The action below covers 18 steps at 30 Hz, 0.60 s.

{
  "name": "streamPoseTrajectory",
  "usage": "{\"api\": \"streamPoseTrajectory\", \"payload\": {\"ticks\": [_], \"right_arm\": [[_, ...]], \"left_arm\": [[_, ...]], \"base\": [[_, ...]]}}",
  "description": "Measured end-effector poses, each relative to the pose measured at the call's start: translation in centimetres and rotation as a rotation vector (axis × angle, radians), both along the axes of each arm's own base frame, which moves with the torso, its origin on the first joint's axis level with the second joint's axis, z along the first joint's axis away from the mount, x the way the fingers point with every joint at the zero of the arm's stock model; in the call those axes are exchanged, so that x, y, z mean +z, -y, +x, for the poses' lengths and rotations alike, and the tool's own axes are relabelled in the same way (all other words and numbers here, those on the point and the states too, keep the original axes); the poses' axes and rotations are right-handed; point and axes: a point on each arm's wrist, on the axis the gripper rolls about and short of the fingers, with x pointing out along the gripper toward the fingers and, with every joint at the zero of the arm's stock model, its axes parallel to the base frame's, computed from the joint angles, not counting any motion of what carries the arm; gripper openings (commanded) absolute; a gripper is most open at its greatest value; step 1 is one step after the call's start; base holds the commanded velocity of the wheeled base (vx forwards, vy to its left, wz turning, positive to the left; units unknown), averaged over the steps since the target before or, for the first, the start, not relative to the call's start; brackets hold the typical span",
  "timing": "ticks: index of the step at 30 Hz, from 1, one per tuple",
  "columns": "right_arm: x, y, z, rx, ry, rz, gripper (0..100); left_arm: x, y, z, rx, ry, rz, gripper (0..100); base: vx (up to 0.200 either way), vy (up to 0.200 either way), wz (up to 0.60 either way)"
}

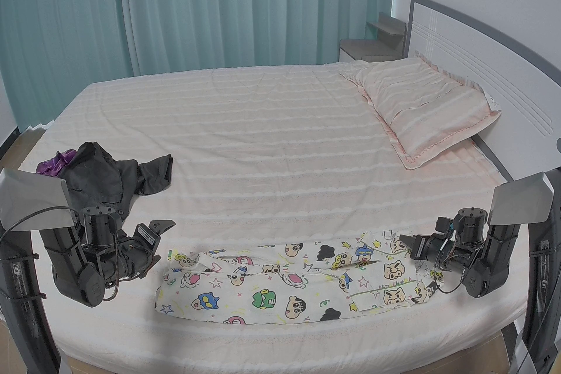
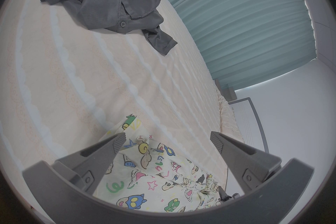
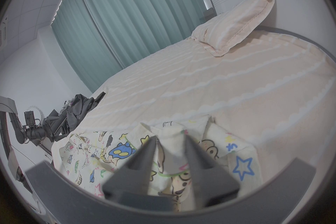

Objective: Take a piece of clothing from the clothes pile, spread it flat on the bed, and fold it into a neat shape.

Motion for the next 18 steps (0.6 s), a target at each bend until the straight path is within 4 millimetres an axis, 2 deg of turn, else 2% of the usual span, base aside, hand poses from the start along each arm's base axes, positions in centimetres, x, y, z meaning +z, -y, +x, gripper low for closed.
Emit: {"api": "streamPoseTrajectory", "payload": {"ticks": [18], "right_arm": [[2.0,-0.2,0.3,-0.006,0.124,-0.049,0]], "left_arm": [[0.0,0.0,0.0,0.001,-0.001,0.002,100]], "base": [[0.0,0.0,0.0]]}}
